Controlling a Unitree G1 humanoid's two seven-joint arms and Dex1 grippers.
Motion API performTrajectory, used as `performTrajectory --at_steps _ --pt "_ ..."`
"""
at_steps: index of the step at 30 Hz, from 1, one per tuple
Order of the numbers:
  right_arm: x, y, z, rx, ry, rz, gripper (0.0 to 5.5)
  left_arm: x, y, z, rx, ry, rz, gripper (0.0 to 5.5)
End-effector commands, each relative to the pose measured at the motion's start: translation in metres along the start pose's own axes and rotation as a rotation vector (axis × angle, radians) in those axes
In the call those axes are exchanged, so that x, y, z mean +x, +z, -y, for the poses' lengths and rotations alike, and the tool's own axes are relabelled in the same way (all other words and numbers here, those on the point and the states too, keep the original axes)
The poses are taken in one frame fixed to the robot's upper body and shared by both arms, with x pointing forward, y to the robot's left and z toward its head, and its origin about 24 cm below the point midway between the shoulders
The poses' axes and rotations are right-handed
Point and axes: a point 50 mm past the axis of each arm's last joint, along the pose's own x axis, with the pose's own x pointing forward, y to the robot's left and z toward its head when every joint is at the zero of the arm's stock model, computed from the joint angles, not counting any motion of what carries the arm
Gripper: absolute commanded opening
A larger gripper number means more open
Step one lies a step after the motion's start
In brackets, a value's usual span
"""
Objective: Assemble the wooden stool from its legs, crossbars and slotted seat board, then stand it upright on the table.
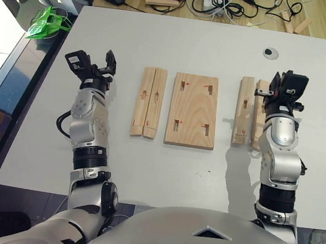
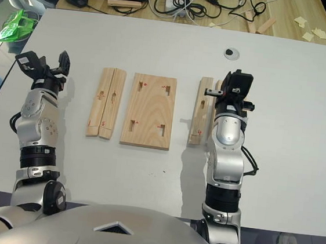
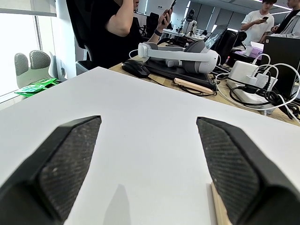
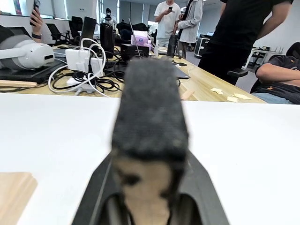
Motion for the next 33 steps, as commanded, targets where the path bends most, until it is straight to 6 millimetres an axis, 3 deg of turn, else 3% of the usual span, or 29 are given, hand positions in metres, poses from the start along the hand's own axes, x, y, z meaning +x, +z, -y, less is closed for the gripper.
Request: performTrajectory --at_steps 1,21,28,33 --pt "0.003 -0.006 0.009 0.010 -0.042 -0.038 0.37 0.002 0.002 -0.001 0.013 0.006 -0.006 3.77" --pt "0.002 -0.016 0.004 0.181 -0.013 -0.139 0.37 0.002 0.001 -0.001 0.011 0.011 -0.010 3.77" --pt "-0.001 -0.030 0.006 0.312 -0.064 -0.283 0.37 0.002 0.001 -0.001 0.011 0.013 -0.010 3.77" --pt "-0.003 -0.037 0.006 0.310 -0.068 -0.347 0.37 0.002 0.001 -0.001 0.012 0.014 -0.009 3.77"
